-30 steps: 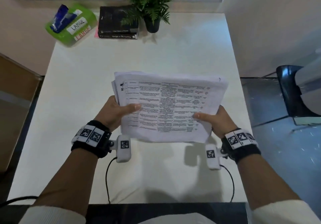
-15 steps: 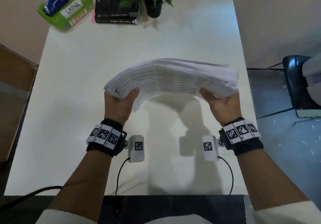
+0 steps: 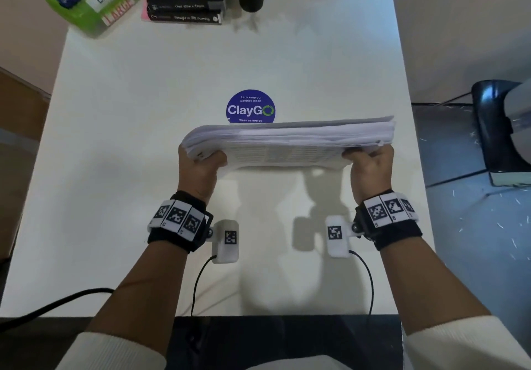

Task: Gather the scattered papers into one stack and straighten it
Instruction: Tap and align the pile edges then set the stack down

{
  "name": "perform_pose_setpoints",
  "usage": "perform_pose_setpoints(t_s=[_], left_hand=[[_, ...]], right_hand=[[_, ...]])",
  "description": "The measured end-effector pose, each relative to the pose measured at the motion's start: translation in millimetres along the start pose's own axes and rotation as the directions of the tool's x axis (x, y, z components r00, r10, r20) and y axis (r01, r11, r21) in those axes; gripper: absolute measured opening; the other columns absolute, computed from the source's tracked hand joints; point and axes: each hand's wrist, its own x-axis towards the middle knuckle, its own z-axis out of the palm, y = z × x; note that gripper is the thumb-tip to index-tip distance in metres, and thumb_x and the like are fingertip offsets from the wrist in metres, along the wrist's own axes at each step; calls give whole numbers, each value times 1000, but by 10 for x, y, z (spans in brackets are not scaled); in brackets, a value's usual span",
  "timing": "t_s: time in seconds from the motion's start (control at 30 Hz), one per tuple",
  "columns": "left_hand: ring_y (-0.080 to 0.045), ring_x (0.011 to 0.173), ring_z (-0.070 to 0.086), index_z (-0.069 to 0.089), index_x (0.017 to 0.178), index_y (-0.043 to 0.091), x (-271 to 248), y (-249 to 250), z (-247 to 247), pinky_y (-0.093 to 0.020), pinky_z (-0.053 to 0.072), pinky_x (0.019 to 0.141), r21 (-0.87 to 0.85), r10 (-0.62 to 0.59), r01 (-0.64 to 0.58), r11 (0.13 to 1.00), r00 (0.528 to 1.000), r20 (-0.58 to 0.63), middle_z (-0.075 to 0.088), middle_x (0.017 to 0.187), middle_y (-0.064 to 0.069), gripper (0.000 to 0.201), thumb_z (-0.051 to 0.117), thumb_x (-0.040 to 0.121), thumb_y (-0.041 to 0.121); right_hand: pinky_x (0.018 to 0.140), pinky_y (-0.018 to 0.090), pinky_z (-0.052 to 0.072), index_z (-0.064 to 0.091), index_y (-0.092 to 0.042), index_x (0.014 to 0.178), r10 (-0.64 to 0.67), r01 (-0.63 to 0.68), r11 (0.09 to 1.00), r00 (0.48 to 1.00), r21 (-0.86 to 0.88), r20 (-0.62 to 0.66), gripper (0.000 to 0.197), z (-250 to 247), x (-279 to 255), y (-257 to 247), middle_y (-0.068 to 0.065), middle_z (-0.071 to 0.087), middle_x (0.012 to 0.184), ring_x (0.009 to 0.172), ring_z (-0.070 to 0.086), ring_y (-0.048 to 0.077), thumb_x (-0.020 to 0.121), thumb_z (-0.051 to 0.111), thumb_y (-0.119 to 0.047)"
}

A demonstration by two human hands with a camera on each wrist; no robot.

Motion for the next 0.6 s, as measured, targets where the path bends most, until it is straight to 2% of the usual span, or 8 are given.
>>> perform_pose_setpoints(t_s=[0.13, 0.2, 0.27, 0.37, 0.43, 0.47, 0.53, 0.6], left_hand=[[-3, 74, 60, 64, 87, 25, 65, -37, -86, -24, 50, 68, 134, -123, 115, 984, 991, 57, 66, 77, 15, 38, 61, 49, 25], [2, 68, 58, 60, 85, 25, 68, -33, -62, -18, 48, 64, 186, -159, 143, 972, 984, 78, 62, 78, 7, 33, 63, 52, 20], [9, 55, 52, 56, 75, 23, 43, -47, 1, -11, 42, 55, 241, -184, 168, 956, 982, 45, 56, 72, 4, 19, 61, 63, 10], [8, 54, 52, 55, 70, 20, 26, -74, 25, -13, 43, 54, 312, -102, 105, 944, 994, -25, 56, 70, 2, 25, 61, 77, -3], [-4, 64, 55, 61, 77, 9, 31, -37, -13, -26, 47, 60, 301, 3, 8, 954, 999, -36, 60, 74, -3, 15, 57, 69, -3], [-8, 69, 57, 63, 84, 6, 33, -23, -22, -28, 48, 62, 275, 43, -24, 961, 997, -64, 62, 78, -3, 21, 56, 66, -5], [-12, 77, 60, 64, 92, 9, 15, -10, -11, -26, 50, 67, 214, 82, -48, 976, 985, -149, 64, 84, 1, 34, 56, 65, -9], [-14, 79, 62, 64, 94, 7, -12, 10, 40, -26, 52, 68, 198, 104, -64, 978, 974, -200, 65, 85, 0, 33, 56, 68, -12]], right_hand=[[78, 30, 54, 76, -25, 84, 7, -5, 999, 999, -35, 50, 41, -25, 44, -33, -11, 75, 83, 86, 70, 13, 68, 59, 9], [78, 30, 54, 76, -25, 85, 36, -31, 996, 998, -78, 55, 42, -14, 55, 4, -10, 75, 84, 87, 70, 12, 70, 60, 11], [77, 29, 54, 72, -21, 83, 71, -64, 989, 996, -132, 45, 35, 10, 39, 41, -12, 74, 82, 85, 70, 9, 68, 61, 8], [77, 25, 54, 68, -22, 83, 98, -86, 978, 994, -192, 52, 30, 13, 38, 84, -17, 74, 79, 82, 69, 1, 66, 63, 3], [77, 24, 54, 68, -22, 86, 92, -80, 973, 994, -217, 50, 35, -5, 66, 88, -16, 74, 80, 82, 70, 1, 69, 65, 8], [77, 26, 55, 69, -19, 90, 82, -71, 972, 996, -222, 42, 37, -22, 84, 79, -13, 74, 84, 84, 70, 3, 71, 66, 12], [80, 29, 57, 69, -4, 103, 28, -19, 979, 999, -204, 45, 36, -57, 106, 25, 2, 74, 96, 92, 72, 9, 72, 67, 12], [82, 26, 57, 63, 7, 111, -52, 60, 980, 997, -189, 51, 42, -57, 106, -45, 9, 73, 102, 98, 71, 11, 70, 69, 7]])
